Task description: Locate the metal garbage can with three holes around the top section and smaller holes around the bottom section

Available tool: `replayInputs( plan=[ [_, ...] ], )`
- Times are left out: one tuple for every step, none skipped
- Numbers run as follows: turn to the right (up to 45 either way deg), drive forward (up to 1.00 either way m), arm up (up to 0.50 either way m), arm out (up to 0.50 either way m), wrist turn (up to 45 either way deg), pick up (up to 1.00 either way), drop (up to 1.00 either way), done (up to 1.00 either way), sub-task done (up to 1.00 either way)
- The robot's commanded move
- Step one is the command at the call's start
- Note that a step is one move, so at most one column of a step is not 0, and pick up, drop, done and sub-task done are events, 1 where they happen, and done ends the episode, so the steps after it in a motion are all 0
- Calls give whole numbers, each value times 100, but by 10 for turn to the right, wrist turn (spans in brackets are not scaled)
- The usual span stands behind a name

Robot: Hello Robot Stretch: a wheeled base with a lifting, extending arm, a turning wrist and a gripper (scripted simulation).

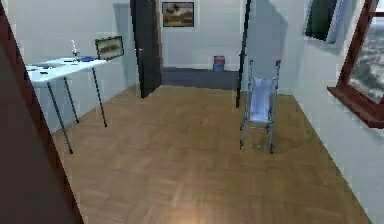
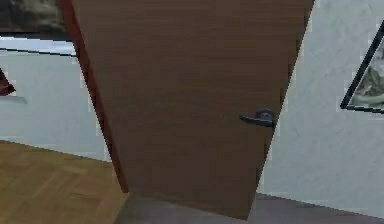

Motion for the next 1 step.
replayInputs(
  plan=[
    [-450, 0, 0, 0, 0, 0, 0, 0, 0]
  ],
)
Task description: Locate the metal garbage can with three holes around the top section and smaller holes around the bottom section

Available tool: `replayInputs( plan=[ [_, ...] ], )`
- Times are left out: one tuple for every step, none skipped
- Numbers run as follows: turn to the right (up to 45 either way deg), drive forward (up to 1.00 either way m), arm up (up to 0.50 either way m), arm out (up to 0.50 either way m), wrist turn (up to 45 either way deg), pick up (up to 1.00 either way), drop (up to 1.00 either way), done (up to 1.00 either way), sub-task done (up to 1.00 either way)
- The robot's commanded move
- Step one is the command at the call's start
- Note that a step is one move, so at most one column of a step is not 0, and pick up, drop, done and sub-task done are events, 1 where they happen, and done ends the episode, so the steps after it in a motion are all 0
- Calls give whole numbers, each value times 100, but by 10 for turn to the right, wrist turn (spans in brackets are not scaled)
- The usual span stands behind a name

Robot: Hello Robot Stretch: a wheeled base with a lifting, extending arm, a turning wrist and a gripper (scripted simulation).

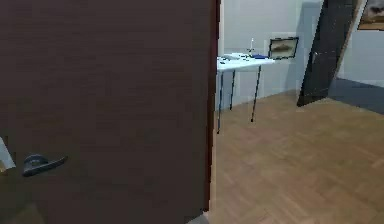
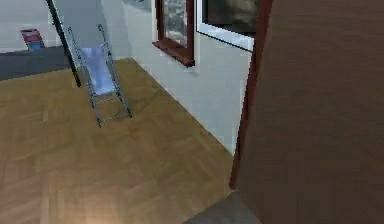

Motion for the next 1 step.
replayInputs(
  plan=[
    [-450, 0, 0, 0, 0, 0, 0, 0, 0]
  ],
)
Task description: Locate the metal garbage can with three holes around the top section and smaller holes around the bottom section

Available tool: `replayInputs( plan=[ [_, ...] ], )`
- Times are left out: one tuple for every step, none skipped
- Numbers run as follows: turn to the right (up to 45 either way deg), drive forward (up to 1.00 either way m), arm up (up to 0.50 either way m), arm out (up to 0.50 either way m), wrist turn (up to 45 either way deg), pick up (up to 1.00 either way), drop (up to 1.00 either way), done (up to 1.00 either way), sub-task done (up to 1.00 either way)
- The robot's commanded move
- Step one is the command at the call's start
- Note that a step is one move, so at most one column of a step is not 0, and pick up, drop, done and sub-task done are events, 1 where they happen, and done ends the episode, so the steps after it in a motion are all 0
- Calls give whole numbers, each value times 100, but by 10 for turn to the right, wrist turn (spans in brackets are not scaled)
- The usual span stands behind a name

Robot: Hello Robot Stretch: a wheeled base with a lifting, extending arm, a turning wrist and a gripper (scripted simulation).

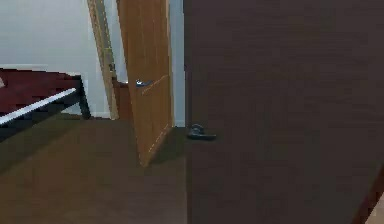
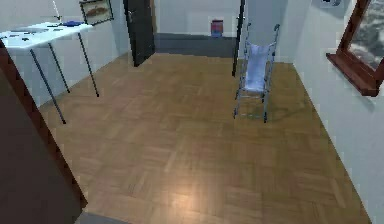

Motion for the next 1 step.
replayInputs(
  plan=[
    [-330, 0, 0, 0, 0, 0, 0, 0, 0]
  ],
)
